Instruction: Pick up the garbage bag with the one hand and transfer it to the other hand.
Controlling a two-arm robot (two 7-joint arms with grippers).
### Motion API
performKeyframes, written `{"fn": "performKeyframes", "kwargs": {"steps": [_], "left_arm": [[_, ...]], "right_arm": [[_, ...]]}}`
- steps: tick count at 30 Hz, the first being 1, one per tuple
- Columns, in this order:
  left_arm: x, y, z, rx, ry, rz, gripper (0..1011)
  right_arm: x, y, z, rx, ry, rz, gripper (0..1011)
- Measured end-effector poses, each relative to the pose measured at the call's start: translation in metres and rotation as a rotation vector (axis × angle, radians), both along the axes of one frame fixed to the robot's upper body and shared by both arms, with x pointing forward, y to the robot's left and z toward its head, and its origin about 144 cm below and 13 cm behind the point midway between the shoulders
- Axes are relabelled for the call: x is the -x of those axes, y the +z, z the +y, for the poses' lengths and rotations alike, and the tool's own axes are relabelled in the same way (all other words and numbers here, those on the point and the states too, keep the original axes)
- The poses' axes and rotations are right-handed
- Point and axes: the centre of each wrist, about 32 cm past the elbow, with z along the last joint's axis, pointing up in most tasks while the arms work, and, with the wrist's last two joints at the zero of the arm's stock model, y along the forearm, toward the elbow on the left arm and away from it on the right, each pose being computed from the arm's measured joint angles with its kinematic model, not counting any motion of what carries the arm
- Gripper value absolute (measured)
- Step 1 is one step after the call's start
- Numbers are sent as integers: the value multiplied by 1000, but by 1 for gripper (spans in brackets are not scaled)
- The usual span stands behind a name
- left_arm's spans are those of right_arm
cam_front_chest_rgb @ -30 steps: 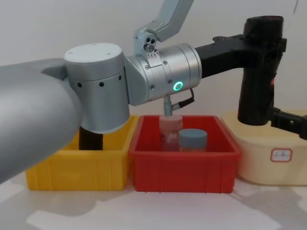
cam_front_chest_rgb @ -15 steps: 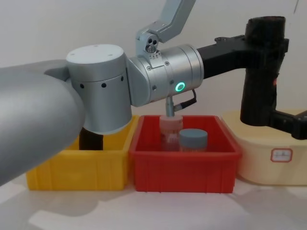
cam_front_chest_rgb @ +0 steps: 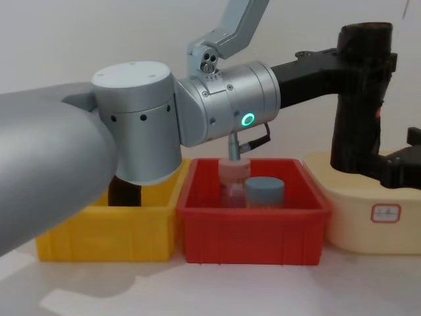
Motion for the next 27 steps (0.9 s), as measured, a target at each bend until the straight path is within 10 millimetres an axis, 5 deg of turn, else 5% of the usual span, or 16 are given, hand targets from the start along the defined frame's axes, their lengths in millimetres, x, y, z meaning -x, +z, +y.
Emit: {"fn": "performKeyframes", "kwargs": {"steps": [27], "left_arm": [[0, 0, 0, 1, 0, 1, 497]], "right_arm": [[-35, 3, 22, -28, 1, 7, 1000]]}}
